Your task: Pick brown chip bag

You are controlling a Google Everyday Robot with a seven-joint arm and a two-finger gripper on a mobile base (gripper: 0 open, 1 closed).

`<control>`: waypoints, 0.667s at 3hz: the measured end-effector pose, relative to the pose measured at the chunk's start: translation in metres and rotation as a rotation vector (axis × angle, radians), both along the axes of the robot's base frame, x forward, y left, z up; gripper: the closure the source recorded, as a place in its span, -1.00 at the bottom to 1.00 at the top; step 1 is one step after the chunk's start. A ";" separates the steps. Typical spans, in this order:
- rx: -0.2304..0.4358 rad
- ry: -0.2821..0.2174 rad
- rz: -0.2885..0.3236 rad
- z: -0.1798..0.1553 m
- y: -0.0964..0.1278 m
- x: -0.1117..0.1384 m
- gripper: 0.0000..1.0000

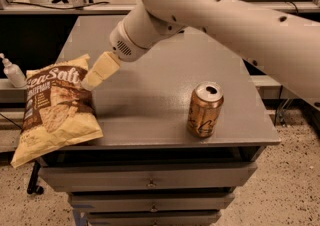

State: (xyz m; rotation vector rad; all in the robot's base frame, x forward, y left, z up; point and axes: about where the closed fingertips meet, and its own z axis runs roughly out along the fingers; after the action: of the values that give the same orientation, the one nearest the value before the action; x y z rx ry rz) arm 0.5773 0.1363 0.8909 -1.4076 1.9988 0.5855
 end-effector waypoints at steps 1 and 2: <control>0.091 0.038 0.011 0.003 0.014 0.001 -1.00; 0.218 0.087 0.035 0.008 0.036 -0.004 -1.00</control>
Offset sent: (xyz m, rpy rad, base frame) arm -0.0100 0.0610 0.0210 0.3883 0.1490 0.0624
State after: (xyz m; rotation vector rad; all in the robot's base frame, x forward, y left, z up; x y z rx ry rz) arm 0.5730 0.1724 0.8993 -1.3064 1.9133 0.8663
